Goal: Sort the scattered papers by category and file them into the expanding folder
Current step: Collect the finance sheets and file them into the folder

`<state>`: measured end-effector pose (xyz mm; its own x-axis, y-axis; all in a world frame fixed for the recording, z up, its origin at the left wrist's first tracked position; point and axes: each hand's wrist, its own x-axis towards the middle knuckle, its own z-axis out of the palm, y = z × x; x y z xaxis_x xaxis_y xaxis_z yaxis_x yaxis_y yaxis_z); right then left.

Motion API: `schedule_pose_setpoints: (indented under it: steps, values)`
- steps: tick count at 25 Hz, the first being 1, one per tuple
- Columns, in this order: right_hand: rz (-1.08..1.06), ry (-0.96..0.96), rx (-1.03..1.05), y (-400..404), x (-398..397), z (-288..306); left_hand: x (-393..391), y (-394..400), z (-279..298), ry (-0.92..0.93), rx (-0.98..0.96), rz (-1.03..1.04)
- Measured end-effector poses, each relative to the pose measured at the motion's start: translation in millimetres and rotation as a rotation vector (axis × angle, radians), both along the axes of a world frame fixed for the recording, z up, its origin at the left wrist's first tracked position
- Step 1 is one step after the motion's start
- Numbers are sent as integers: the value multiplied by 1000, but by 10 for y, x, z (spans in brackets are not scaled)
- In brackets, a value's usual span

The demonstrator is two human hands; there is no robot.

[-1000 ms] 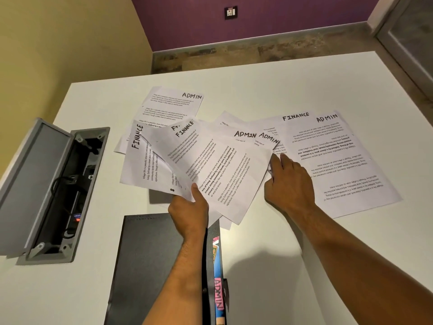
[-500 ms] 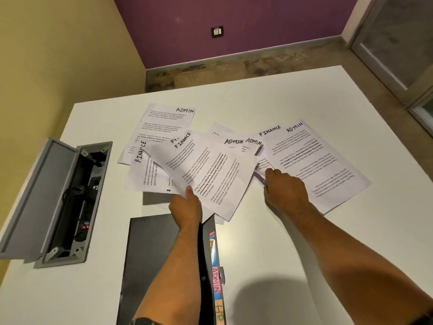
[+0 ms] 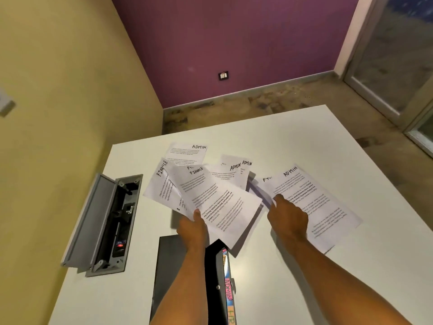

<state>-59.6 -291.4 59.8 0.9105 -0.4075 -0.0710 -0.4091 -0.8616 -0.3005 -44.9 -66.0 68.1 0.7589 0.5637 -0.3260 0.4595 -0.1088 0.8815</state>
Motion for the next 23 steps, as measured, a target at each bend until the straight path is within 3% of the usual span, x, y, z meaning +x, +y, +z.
schedule_pose_setpoints:
  steps: [10,16,19,21,23]
  values:
    - [40,-265,14,-141,-384,610,-518,-42,323,-1,-93,-69]
    - [372,-499,-117,128,-470,568,-601,-51,366,8,-194,-173]
    - [655,-458,-123,320,-492,559,-593,-47,378,15,-221,-236]
    - [777,-270,-95,484,-518,684,-588,-17,366,11,-246,-263]
    - [760,-74,15,615,-497,817,-583,33,362,-2,-289,-283]
